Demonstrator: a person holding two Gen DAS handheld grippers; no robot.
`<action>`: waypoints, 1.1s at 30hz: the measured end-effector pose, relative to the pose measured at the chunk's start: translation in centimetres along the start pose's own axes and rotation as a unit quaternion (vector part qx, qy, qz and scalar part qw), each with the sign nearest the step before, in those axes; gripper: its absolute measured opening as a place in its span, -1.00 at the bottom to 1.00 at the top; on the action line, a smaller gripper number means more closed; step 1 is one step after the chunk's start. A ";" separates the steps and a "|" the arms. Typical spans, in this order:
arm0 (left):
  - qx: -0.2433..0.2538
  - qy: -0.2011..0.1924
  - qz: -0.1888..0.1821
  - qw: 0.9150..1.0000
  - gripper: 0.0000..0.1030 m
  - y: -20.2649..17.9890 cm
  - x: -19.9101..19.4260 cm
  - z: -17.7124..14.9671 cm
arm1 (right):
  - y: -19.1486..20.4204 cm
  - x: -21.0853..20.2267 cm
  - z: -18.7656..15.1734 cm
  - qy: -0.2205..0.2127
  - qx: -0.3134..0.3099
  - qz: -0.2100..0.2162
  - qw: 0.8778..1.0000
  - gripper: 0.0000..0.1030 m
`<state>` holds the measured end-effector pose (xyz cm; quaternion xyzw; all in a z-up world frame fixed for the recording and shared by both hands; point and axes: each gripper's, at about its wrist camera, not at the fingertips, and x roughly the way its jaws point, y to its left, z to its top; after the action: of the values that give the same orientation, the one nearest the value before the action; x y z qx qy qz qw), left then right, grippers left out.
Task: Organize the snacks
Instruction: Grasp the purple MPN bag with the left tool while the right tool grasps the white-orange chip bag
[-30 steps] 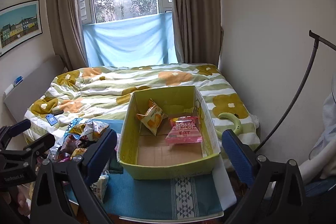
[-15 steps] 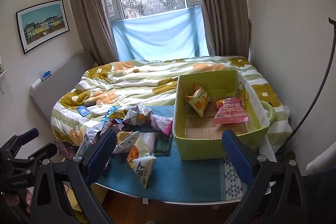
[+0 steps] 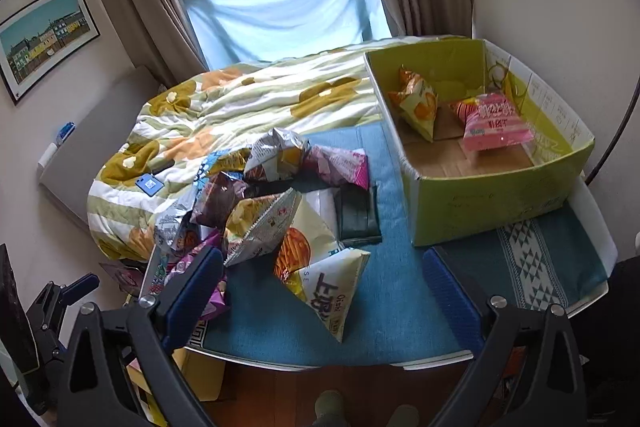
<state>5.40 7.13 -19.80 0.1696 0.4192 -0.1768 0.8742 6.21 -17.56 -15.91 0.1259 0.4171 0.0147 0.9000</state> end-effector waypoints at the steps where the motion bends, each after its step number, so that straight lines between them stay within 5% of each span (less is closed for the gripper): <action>1: 0.017 0.006 0.002 1.000 0.97 -0.1 1.0 -0.1 | 0.1 0.8 -0.3 0.008 0.003 -0.007 1.000 0.93; 5: 0.062 0.030 0.004 0.998 0.97 -0.6 4.5 -0.5 | 0.4 3.6 -1.7 0.035 0.004 -0.024 0.999 0.93; 15: 0.061 0.055 0.018 0.996 0.95 -0.5 9.2 -0.2 | -0.3 7.9 -3.6 0.061 0.038 -0.026 0.997 0.94; 21: 0.071 0.056 0.019 0.996 0.49 -0.7 9.9 0.0 | -0.5 9.2 -3.1 0.061 0.031 -0.029 0.997 0.93; 33: 0.032 0.062 0.003 0.998 0.35 -0.3 8.9 0.1 | 0.2 11.4 -2.2 0.068 -0.004 -0.012 0.998 0.93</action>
<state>10.56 5.32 -26.84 0.2096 0.4665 -0.1766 0.8410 11.97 -15.39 -25.76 0.1159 0.4788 0.0139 0.8701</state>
